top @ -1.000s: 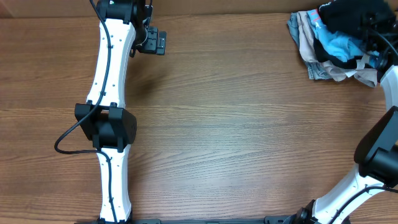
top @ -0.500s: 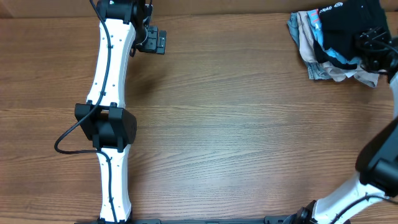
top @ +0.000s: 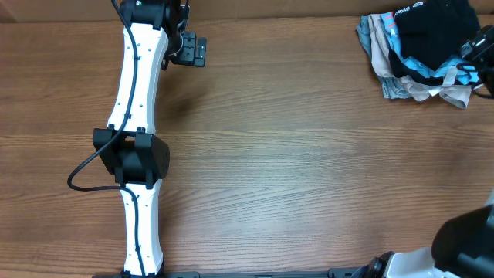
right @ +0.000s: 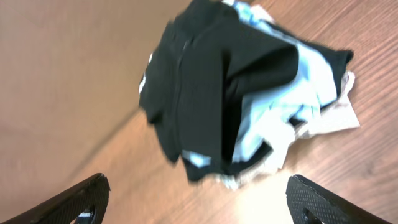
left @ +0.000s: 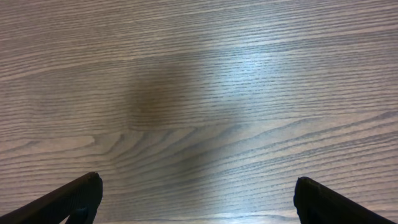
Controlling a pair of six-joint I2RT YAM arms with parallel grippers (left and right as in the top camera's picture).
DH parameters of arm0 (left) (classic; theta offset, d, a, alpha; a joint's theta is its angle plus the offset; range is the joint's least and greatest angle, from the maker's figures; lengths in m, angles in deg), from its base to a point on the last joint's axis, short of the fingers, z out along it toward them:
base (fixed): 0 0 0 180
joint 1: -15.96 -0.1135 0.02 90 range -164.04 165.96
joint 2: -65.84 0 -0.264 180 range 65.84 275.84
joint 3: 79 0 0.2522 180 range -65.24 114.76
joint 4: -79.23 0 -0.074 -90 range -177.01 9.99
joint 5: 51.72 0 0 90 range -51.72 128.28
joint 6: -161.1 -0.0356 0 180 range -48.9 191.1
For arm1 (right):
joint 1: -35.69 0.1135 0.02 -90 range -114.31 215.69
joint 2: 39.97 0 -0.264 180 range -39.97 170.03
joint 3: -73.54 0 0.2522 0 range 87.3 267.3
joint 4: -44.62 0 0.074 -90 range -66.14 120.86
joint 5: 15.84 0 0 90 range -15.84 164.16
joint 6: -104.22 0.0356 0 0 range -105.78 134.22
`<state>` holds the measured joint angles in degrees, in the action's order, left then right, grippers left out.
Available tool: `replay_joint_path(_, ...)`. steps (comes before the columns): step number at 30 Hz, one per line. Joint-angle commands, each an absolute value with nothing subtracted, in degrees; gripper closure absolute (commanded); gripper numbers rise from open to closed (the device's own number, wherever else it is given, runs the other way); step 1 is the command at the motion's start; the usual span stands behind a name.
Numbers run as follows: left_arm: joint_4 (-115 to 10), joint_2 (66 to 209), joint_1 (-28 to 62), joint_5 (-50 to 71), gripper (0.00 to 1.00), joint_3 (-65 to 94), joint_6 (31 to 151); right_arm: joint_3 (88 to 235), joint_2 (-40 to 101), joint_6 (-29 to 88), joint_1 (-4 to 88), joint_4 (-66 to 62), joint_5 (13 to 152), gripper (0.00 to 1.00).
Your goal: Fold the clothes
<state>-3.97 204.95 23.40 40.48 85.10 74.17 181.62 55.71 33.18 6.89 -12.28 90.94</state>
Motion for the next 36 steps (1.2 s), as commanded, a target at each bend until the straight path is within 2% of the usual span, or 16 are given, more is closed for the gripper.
replay_joint_path(1,-4.1,204.3,23.0,40.3,0.0,84.9,75.0,182.6,47.7,24.1,8.9,-15.9,92.7,0.05)
replay_joint_path(5,-4.1,204.3,23.0,40.3,0.0,84.9,75.0,182.6,40.5,16.5,12.0,-22.1,94.5,0.04)
replay_joint_path(10,-4.1,204.3,23.0,40.3,0.0,84.9,75.0,182.6,32.5,3.8,18.6,-31.6,103.0,0.04)
replay_joint_path(12,-4.1,204.3,23.0,40.3,0.0,84.9,75.0,182.6,30.1,3.5,21.8,-35.1,103.9,0.0)
replay_joint_path(16,-4.1,204.3,23.0,40.3,0.0,84.9,75.0,182.6,26.9,3.9,27.4,-42.7,103.8,0.0)
replay_joint_path(20,-4.1,204.3,23.0,40.3,0.0,84.9,75.0,182.6,26.1,3.9,29.0,-47.6,103.8,0.0)
replay_joint_path(32,-4.1,204.3,23.0,40.3,0.0,84.9,75.0,182.4,28.0,3.4,29.0,-48.8,103.2,0.0)
replay_joint_path(36,-4.1,204.3,23.0,40.3,0.0,84.9,75.0,179.0,28.4,3.4,29.1,-43.6,102.9,0.0)
